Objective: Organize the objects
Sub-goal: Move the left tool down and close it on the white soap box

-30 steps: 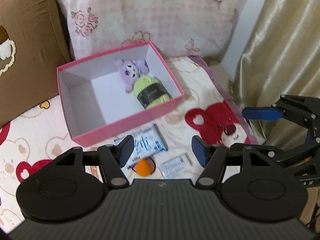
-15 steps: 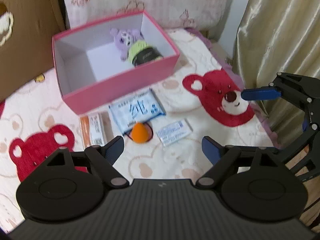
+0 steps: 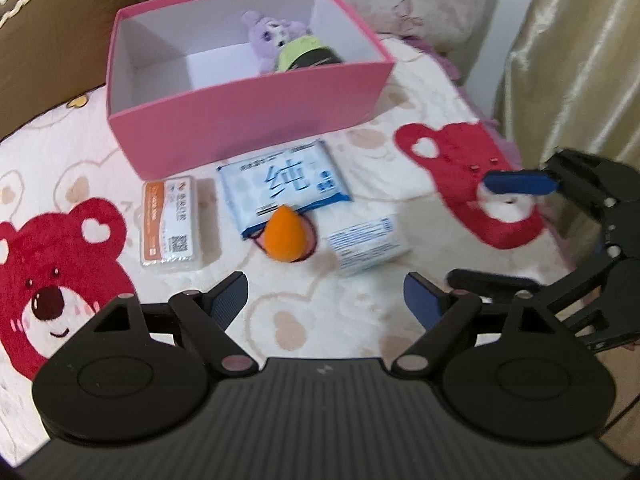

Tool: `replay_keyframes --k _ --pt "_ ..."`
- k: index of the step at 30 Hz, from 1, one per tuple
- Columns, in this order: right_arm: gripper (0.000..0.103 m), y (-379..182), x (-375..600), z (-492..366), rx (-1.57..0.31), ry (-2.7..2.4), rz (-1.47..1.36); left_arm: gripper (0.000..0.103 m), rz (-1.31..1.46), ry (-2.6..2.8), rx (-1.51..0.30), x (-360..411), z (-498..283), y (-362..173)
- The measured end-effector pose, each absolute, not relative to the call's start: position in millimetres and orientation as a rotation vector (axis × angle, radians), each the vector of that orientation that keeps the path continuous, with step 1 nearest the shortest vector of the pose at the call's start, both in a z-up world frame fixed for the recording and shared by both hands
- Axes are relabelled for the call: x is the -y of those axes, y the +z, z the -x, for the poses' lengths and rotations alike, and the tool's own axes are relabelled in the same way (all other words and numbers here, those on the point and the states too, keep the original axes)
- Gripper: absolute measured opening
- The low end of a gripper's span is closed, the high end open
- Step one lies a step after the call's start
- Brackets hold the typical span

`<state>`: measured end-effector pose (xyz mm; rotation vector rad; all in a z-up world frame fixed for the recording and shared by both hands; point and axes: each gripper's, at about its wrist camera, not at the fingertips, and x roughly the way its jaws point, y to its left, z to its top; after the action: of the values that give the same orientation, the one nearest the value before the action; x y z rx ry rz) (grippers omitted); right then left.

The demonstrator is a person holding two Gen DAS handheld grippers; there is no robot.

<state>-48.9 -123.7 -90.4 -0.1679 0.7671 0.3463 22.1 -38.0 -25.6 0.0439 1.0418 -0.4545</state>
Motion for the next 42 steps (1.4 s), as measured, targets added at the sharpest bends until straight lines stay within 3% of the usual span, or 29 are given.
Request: replay_keyframes --k 8,22,25,27,28,29,31,32,42 --pt "0.087 -136.4 136.7 33.1 -0.809 0.341 0.106 0.085 0.048 -0.413 -0.937 45.0 -26.6 -65.1" --pt "0.087 -200.1 139.4 9.4 -0.934 0.275 -0.013 0.081 0.147 -0.499 -0.932 63.3 -30.9 -112.1" --pt "0.087 -202.4 136.4 13.4 -0.903 0.266 0.002 0.072 0.174 -0.503 -0.936 66.4 -34.4 -120.0" --pt "0.086 -201.6 136.4 13.8 -0.881 0.271 -0.014 0.057 0.200 -0.507 -0.925 66.9 -35.5 -124.6" --pt "0.079 -201.8 136.9 13.9 -0.871 0.275 -0.023 0.053 0.211 -0.509 -0.926 67.5 -36.3 -127.0" --pt "0.062 -202.3 137.3 14.1 -0.859 0.274 -0.027 0.045 0.226 -0.518 -0.929 68.3 -36.7 -129.9" --pt "0.050 -202.6 136.6 12.8 -0.857 0.260 -0.010 0.040 0.241 -0.514 -0.934 68.5 -36.6 -134.0" --pt "0.048 -202.3 136.3 12.2 -0.855 0.258 0.002 0.035 0.233 -0.503 -0.936 69.0 -36.3 -134.5" --pt "0.050 -212.9 144.7 13.8 -0.815 0.275 -0.024 0.035 0.379 -0.490 -1.006 58.4 -47.1 -149.6"
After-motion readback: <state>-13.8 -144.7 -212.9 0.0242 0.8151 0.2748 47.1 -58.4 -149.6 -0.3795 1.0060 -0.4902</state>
